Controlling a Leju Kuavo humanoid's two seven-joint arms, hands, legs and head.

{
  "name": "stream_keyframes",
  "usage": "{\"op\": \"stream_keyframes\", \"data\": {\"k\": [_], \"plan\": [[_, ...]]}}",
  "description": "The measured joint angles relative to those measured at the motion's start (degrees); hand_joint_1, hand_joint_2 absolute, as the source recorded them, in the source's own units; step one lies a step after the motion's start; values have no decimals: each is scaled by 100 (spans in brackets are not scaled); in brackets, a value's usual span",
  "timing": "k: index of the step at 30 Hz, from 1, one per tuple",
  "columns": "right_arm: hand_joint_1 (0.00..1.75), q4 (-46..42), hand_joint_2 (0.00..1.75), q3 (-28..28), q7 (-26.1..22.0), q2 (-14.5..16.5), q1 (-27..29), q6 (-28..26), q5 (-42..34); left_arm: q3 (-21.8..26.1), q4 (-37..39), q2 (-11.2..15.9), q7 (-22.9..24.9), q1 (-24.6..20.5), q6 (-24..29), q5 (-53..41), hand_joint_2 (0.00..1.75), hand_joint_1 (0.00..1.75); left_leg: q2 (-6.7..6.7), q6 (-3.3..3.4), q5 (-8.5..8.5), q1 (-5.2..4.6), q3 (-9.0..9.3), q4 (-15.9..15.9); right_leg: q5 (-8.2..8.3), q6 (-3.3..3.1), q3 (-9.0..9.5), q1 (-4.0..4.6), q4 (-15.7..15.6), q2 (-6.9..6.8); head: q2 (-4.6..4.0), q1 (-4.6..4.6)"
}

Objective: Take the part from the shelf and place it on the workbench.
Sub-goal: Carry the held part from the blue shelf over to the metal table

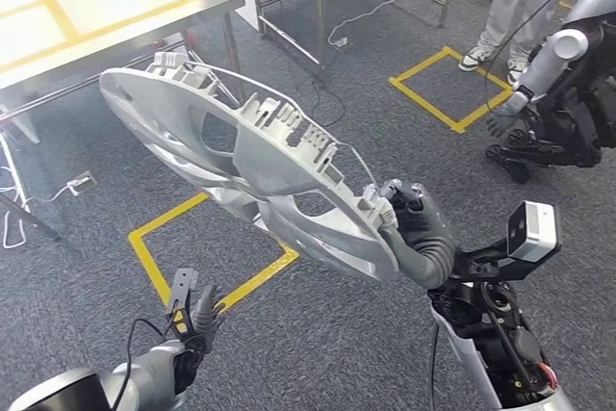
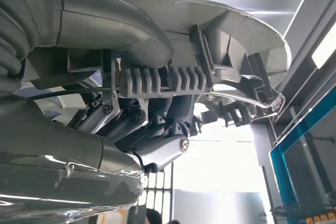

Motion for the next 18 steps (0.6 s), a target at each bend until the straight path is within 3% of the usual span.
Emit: {"op": "stream_keyframes", "data": {"k": [2,4,5,6,8,10,11,12,15,17,18], "plan": [[175,-1,175,-6,-4,0,-5,0,-2,0,1,-6,5,-6,0,-1,0,0,-132,-68,40,23,-59,-4,39,-26,153,3,-308,155,0,11],[175,-2,175,-9,-1,2,-12,-2,-2,-1,2,5,10,14,0,-1,0,0,-241,-148,82,45,-109,-26,50,-48,213,-4,-391,26,0,27],[175,-2,175,-9,4,3,-14,-4,-1,-1,2,9,13,24,1,-2,0,0,-168,-179,56,35,-138,13,77,-68,235,-22,-435,-47,0,12],[175,-2,175,-9,10,4,-20,-7,-2,-1,2,13,15,20,11,-4,0,0,-14,-202,-37,19,-220,168,105,-90,258,-38,-481,-131,0,-17],[175,-2,175,-9,21,5,-23,-16,-5,-1,2,13,17,-11,68,-46,0,0,382,-237,-369,2,-558,835,130,-115,277,-35,-528,-302,0,-79],[175,-2,175,-9,37,5,-18,-37,-7,-2,2,4,8,-25,162,-139,0,0,540,-272,-618,18,-914,1536,124,-125,271,-21,-527,-481,0,-105],[175,-2,175,-9,49,4,-15,-47,-7,-3,2,-2,2,-22,201,-184,0,0,567,-286,-604,26,-962,1632,117,-125,270,-21,-527,-565,0,-112],[175,-2,175,-9,63,4,-13,-55,-7,-5,2,-7,5,-20,213,-206,0,0,596,-296,-494,32,-886,1496,108,-119,272,-24,-525,-644,0,-121],[175,-4,175,-10,92,4,-17,-58,-17,-9,1,-1,53,-34,73,-125,0,0,883,-268,-31,16,-242,334,53,-47,287,-2,-500,-836,0,-176],[175,-8,175,-12,101,4,-26,-59,-29,-9,0,-5,62,-41,-28,-39,0,0,985,-187,24,-22,-60,-23,9,12,296,45,-484,-937,0,-174],[175,-9,175,-12,105,4,-29,-62,-33,-9,0,-8,60,-35,-52,-13,0,0,915,-139,15,-37,-65,-27,-10,37,307,60,-481,-991,0,-156]]}}
